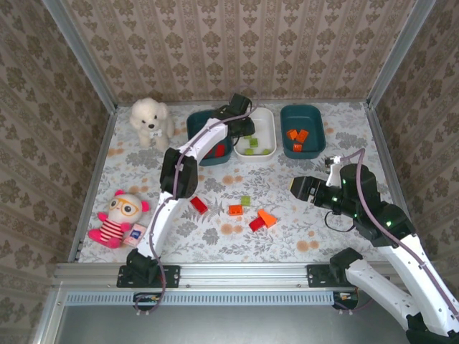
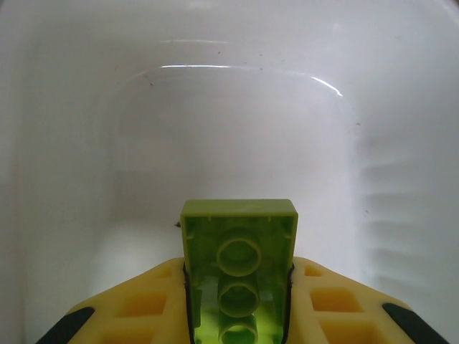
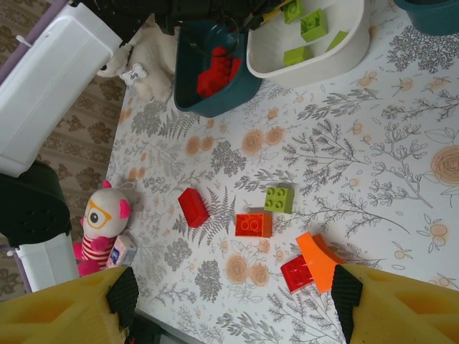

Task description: Sort the legos into containers by color

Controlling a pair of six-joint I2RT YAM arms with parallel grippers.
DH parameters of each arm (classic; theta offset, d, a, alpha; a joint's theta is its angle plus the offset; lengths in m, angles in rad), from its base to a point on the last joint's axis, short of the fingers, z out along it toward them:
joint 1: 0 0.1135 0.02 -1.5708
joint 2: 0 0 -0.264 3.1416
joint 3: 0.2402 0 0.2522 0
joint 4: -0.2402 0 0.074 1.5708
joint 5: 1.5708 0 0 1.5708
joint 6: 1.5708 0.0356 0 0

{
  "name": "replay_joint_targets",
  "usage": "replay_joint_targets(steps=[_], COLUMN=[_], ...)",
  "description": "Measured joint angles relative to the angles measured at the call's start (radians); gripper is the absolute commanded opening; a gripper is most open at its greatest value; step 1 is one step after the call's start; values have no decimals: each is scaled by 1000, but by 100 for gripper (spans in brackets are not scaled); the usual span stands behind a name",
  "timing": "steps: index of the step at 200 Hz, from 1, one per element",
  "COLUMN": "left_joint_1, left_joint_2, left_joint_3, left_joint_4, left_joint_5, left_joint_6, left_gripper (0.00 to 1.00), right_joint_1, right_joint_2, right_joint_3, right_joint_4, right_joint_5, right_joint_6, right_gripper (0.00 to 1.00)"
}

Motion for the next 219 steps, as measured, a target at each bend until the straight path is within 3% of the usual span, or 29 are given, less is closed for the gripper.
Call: replay_joint_targets(steps=[69, 94, 122, 144, 185, 219], left_joint_1=[0, -1, -6, -10, -13, -12], left_joint_2=[27, 39, 44, 44, 9, -194], left_joint_3=[34, 42, 43, 44, 24, -122], left_joint_4=[28, 28, 25, 24, 20, 35], left_joint_5=[-69, -74, -71, -64, -50, -43], left_joint_6=[-93, -99, -113, -116, -126, -130], left_gripper=[22, 34, 55, 64, 67, 69], right_joint_1=[-3, -7, -11, -11, -11, -9], right_joint_2=[0, -4, -6, -1, 57, 164], right_joint_3=[-1, -6, -16, -16, 29, 122], right_joint_4=[-3, -5, -7, -9, -49, -118], right_joint_5=[0, 0, 0, 0, 29, 61], right_joint_6=[0, 0, 0, 0, -31, -111], right_gripper=[75, 76, 76, 75, 74, 69])
